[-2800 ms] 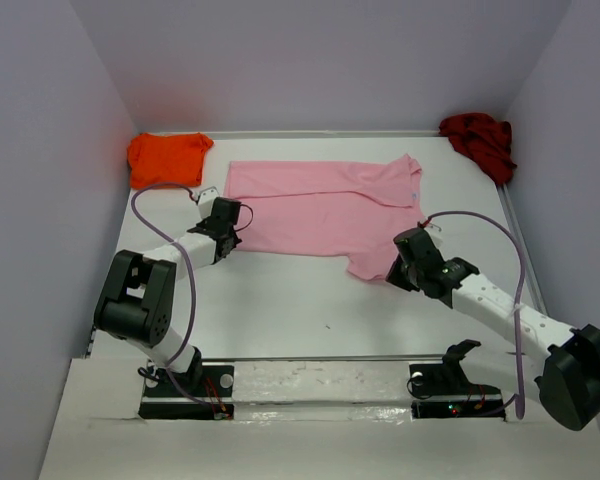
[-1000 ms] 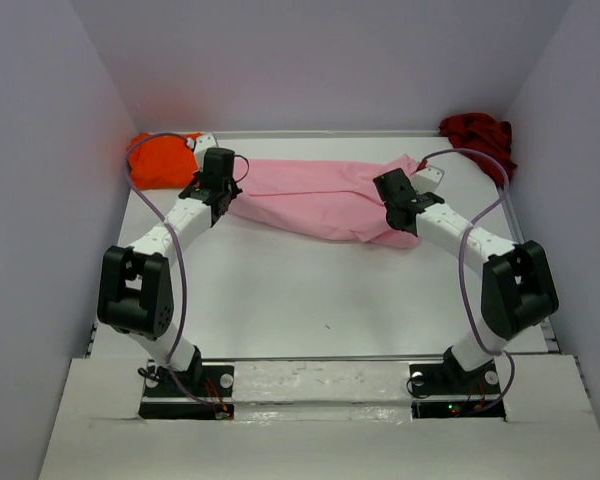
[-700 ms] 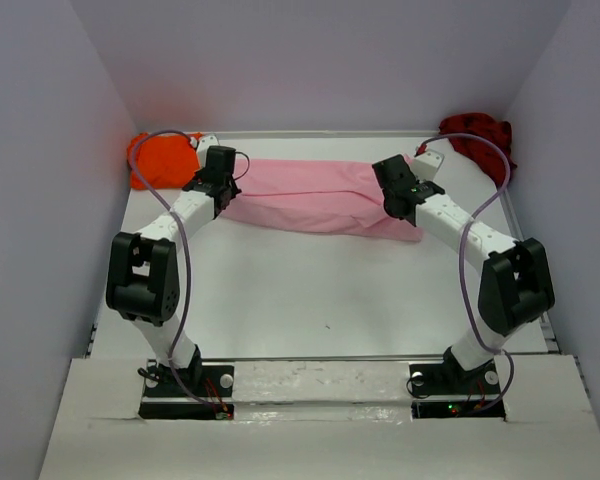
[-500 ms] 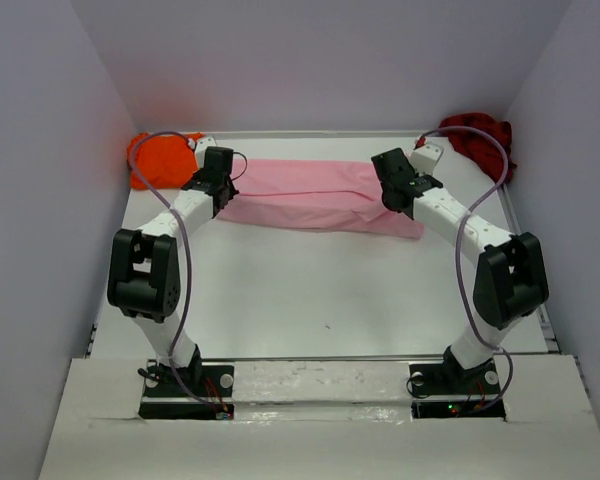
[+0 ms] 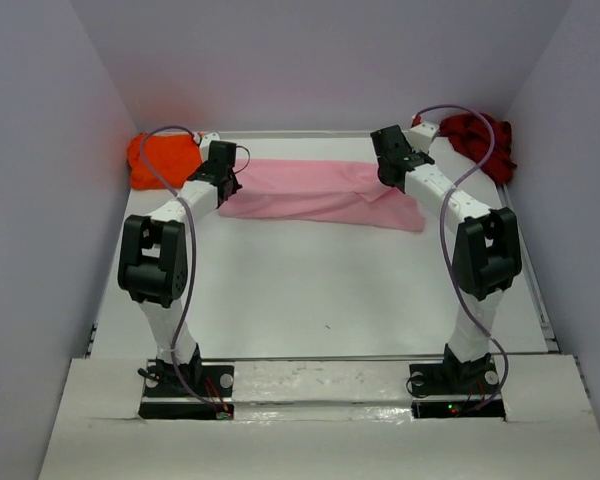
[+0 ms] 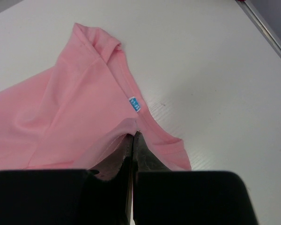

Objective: Fold and stack the t-shirts
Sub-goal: Fold the tshirt

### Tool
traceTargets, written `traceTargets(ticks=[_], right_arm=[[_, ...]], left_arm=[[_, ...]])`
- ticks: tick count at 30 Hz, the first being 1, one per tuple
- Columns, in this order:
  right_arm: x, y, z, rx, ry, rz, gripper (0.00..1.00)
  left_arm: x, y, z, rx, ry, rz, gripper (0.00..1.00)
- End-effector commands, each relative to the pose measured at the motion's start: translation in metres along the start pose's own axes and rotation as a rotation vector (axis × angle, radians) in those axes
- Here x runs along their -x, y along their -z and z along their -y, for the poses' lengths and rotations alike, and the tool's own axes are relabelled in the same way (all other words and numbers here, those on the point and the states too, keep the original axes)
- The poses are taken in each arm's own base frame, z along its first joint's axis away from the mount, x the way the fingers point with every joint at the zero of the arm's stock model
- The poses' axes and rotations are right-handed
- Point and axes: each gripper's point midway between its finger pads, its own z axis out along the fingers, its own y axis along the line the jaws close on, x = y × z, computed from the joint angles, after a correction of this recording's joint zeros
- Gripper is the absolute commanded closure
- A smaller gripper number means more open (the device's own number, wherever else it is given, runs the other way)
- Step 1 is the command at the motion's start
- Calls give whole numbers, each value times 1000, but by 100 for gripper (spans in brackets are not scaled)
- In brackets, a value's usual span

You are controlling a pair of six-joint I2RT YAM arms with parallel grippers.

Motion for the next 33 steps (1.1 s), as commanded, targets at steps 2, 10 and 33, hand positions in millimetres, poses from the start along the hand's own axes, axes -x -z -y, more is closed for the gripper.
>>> traceTargets(ticks=[2,10,33], right_arm=[[31,-7,-13,-7,-38,68,100],[22,-27,-35,-6,7,54,100],[-7,-42,-66,98,56,-16,19]], left_arm=[[22,-10,6,5,-15,34,100],[37,-32,15,26,-41,42,100],[39,-95,1,79,-58,-11,76]])
